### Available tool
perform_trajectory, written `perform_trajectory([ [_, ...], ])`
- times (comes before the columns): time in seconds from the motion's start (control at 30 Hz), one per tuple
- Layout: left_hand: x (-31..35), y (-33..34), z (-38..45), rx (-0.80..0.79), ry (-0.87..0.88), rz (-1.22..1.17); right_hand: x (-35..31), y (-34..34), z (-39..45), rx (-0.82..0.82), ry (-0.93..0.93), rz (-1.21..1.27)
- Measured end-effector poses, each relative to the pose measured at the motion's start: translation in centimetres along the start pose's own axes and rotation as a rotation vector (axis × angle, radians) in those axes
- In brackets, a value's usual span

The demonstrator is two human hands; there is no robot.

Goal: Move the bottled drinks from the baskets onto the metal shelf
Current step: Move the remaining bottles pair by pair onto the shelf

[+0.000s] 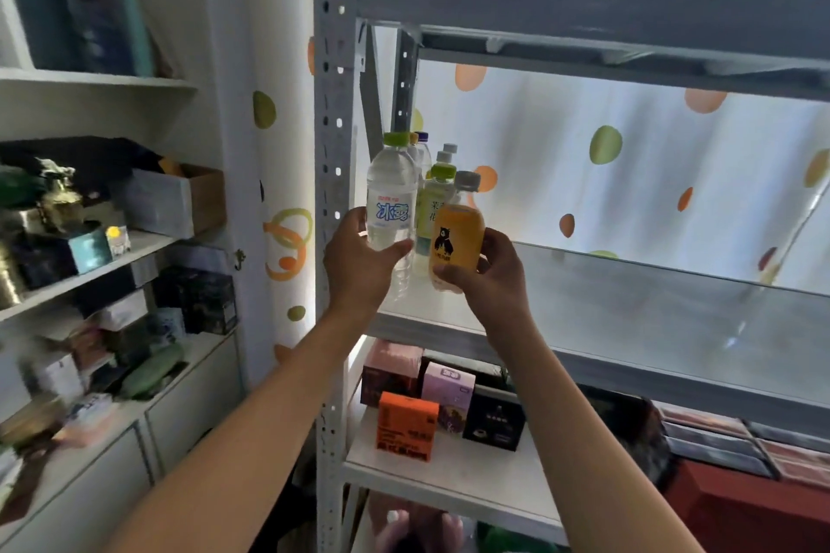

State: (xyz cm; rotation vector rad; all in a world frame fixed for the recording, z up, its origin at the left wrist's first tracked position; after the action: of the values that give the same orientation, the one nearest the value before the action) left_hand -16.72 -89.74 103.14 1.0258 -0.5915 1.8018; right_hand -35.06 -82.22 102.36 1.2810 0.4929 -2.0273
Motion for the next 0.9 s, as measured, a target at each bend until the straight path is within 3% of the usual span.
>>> perform_trajectory([
  [0.4, -5.1, 5.6, 1.1, -0.085, -0.010, -0.051, 5.1, 2.2, 3.3, 0.061, -0.006, -0.107],
  [0.67, -6.6, 8.3, 2.4, -0.178, 0.015, -0.043, 7.4, 3.6, 5.5, 0.018, 0.012, -0.199],
  [0.9, -7.3, 8.1, 1.0, -0.151, 0.120, -0.017, 10.0, 4.9, 5.0, -0.060, -0.011, -0.263],
])
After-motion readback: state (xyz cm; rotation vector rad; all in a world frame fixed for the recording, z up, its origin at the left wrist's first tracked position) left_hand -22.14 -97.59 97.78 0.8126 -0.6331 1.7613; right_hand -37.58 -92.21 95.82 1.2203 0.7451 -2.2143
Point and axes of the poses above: each hand's wrist, its own z-axis towards the middle knuckle, its own y-axis out of the palm, x = y × z, the point moved 6 cm from there along z, towards the middle knuckle, and after that the axes turned 15 degrees about x, right-handed, at the moved point
